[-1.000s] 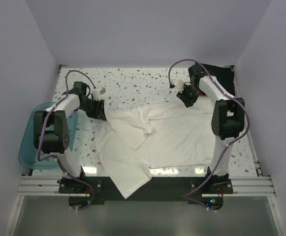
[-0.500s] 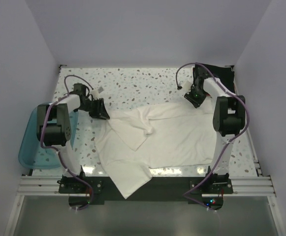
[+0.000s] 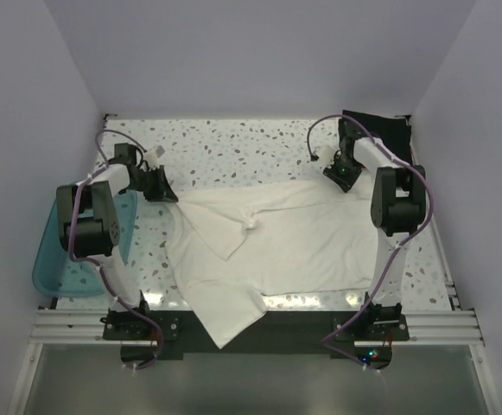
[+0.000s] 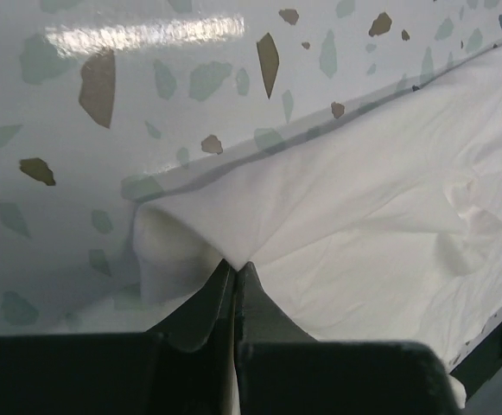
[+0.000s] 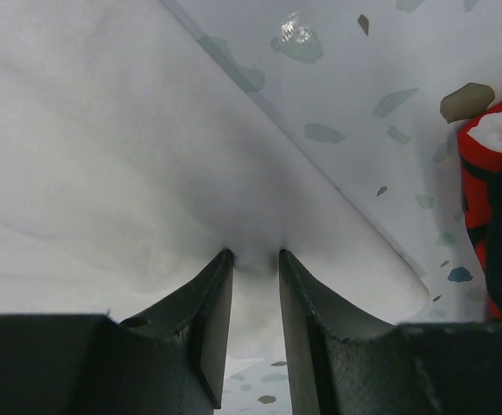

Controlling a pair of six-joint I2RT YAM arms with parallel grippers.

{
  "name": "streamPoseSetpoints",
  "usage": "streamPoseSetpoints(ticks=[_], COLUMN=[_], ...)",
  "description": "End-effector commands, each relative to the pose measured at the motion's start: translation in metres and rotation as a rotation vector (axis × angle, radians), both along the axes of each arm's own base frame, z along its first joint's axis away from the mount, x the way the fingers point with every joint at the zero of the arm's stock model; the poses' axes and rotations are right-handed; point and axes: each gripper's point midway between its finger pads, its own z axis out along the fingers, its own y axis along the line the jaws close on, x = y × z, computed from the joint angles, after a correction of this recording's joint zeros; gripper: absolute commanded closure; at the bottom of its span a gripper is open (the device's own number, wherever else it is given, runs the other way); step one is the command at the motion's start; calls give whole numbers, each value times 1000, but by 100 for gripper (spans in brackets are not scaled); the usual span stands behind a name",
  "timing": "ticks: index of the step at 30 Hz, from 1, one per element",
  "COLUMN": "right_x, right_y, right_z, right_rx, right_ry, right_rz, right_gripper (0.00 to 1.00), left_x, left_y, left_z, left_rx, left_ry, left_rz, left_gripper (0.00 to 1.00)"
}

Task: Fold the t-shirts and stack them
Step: Fold the tshirt

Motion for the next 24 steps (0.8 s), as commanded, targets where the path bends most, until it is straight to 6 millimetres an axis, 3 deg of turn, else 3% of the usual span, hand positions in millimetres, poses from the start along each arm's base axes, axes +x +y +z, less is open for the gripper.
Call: streamPoseSetpoints(ticks=[1,5,13,20,24], right_x=[7,10,12,34,39], right_y=[-14,-17,-14,2,12], right_z=[-12,-14,-8,28,46], right_rx=[-70,-92,-73,21,84], right_ry=[4,4,-14,-93,-94], right_rz=[4,-1,-9,-37,-43], right_gripper=[68,68,66,57,51], left_x=[30,30,44,69,103], left_y=[16,36,46,46,52], left_z=[21,5,-20,-19,5], left_rx=[48,157,207,219,241], left_ry=[-110,-65,-32,-59,-137], left_rz=[23,61,57,44,18], left_gripper=[100,100,98,79,70])
